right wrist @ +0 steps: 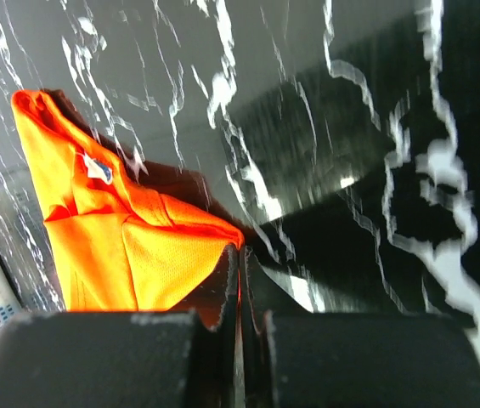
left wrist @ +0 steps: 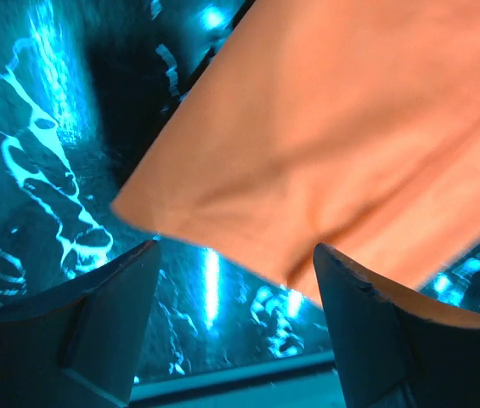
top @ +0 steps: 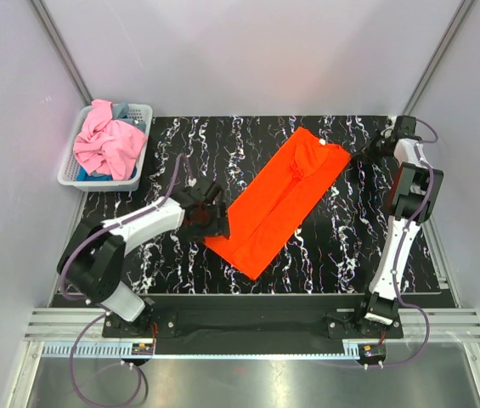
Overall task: Fold and stack the t-shirts
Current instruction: Fold the tshirt
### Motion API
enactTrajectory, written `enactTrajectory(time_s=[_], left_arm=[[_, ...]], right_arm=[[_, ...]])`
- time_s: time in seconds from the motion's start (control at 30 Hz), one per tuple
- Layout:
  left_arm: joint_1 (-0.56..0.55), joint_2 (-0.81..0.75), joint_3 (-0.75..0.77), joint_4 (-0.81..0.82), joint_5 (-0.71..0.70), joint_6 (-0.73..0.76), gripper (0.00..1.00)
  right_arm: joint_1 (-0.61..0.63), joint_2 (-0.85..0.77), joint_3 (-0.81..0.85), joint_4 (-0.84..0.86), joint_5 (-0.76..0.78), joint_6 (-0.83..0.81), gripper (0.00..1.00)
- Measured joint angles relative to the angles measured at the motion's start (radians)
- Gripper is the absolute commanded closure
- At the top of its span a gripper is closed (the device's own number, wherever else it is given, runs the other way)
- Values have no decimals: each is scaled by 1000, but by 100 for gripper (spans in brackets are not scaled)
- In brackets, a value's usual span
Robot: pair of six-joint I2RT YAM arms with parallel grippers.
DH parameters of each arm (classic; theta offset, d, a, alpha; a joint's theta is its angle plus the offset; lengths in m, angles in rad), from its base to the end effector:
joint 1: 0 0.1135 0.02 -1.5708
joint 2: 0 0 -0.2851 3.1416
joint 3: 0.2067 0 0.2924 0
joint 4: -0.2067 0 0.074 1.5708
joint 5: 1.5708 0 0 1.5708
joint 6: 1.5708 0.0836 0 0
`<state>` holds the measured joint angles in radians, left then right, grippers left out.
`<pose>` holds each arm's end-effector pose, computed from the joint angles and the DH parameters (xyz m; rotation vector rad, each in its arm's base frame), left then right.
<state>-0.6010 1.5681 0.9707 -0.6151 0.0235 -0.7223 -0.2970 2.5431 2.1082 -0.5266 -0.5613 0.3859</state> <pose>0.2833 -0.1966 0.1397 -0.1669 2.8483 -0.3439 0.6090 -0.1398 0.0893 0.6143 2.3950 0.7435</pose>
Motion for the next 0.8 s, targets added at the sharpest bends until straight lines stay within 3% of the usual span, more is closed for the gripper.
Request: enactTrajectory(time_s=[0.13,0.23,0.27,0.33,0.37,0.5,0.73,0.8], left_arm=[[0,-42,102,-47,-24,66,21],[10,-29,152,-43,-35,129,21],[16,-17,154,-41,-32,150,21],[32,16,150,-41,-17,182,21],[40,38,145,-41,-6,199,21],[58,105,134,-40,30,256,22],[86,144,134,-10,61,317,28],[104,152,134,3,79,325,36]], right_arm=[[2,105,191,-49,-4,-1,95],[2,175,320,-75,0,-2,82],[2,192,354,-85,0,-1,73],[3,202,376,-85,-3,8,67],[3,199,367,-76,-6,14,58],[3,103,192,16,-20,56,48],[3,-149,-220,96,10,137,48],[3,-238,-354,123,-1,174,48]])
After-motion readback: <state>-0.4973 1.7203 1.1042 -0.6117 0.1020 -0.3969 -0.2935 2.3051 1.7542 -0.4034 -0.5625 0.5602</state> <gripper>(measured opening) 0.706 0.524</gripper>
